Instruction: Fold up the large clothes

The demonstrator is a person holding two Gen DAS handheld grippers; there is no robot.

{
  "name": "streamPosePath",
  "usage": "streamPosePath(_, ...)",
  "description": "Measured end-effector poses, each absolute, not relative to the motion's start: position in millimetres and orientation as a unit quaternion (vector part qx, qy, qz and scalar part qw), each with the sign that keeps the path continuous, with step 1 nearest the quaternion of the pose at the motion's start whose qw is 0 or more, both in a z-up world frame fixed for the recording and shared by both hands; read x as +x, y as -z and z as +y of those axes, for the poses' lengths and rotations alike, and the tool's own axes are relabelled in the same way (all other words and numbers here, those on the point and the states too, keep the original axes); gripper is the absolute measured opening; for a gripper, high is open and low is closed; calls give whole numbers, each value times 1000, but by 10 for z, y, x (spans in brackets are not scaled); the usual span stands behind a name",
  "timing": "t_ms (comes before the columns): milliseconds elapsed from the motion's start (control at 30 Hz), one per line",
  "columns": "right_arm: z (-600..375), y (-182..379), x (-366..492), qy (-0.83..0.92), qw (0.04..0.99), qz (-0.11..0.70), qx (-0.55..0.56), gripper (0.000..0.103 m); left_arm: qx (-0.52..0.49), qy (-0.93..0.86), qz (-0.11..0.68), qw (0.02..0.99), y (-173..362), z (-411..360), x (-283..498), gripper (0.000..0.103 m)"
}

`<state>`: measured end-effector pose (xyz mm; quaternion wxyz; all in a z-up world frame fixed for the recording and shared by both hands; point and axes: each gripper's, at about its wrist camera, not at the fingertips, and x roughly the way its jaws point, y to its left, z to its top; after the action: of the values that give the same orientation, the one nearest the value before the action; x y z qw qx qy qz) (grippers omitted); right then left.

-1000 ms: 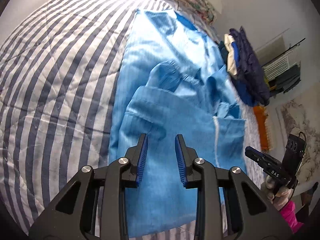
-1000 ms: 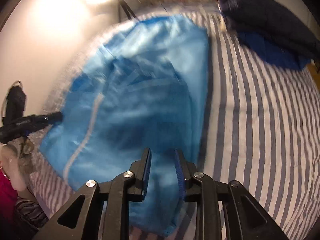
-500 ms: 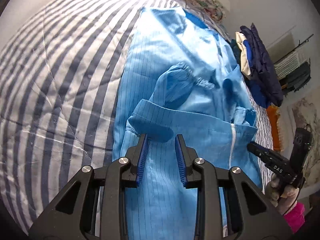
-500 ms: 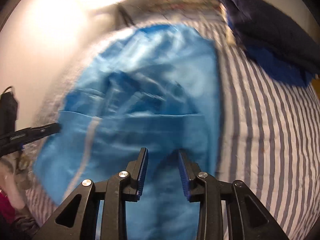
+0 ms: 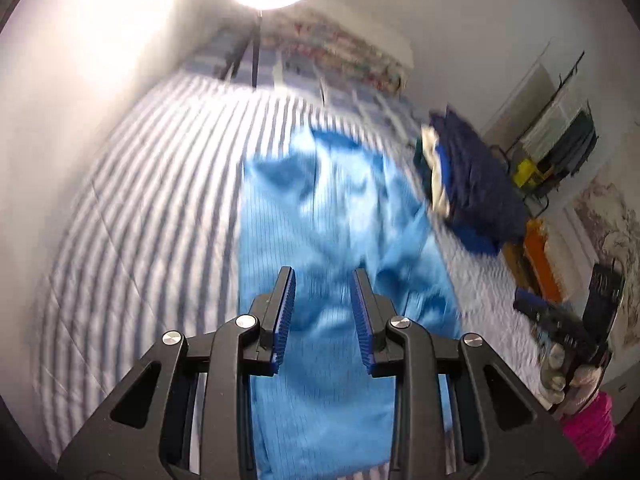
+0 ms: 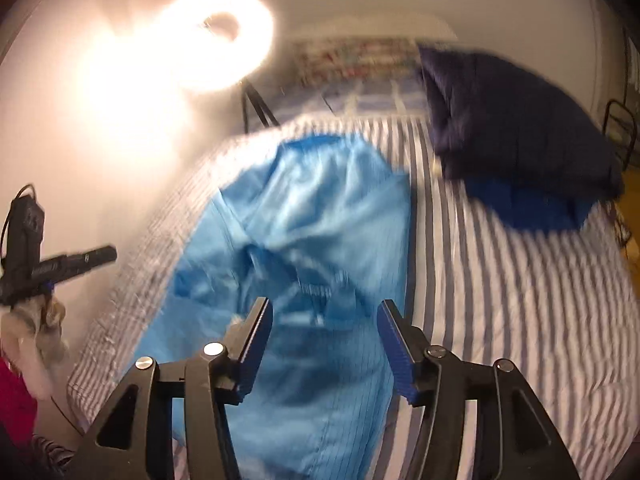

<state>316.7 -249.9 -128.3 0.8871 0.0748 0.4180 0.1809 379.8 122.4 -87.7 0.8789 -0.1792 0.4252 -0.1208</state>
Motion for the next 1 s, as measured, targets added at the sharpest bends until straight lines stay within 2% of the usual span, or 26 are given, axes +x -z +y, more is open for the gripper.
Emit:
streamPosePath(100,-2498,981,3315,-197,894,400,48,62,-186,118,405,887,541,1350,4084,39)
streamPosePath(167,-2510,784,3482,-205,897,391,40,64,-193,129,405,885,404,1379,4290,40)
streamPosePath(233,-2548,654,3621,-212,895,389,49,64,-202,132,404,882,319,1401,4517,41)
streamPosePath(300,-2583,542,3865,-216,894,387,68,65,-213,135,408,877,309,1394,4748,48)
streamPosePath(367,-2639,479,4124,-221,890,388,93,66,-225,140,414,871,363,1367,4990,49)
streamPosePath(633,-2637,769,5118,-221,870,419,135,66,-248,143,457,842,1088,1173,5887,49)
streamPosePath(800,-2369,1222,5790,-220,856,451,126,66,-262,137,486,823,1621,1128,6453,49)
streamPosePath(1000,-2132,1815,6486,-210,839,486,129,66,-228,120,537,804,2165,974,7066,49)
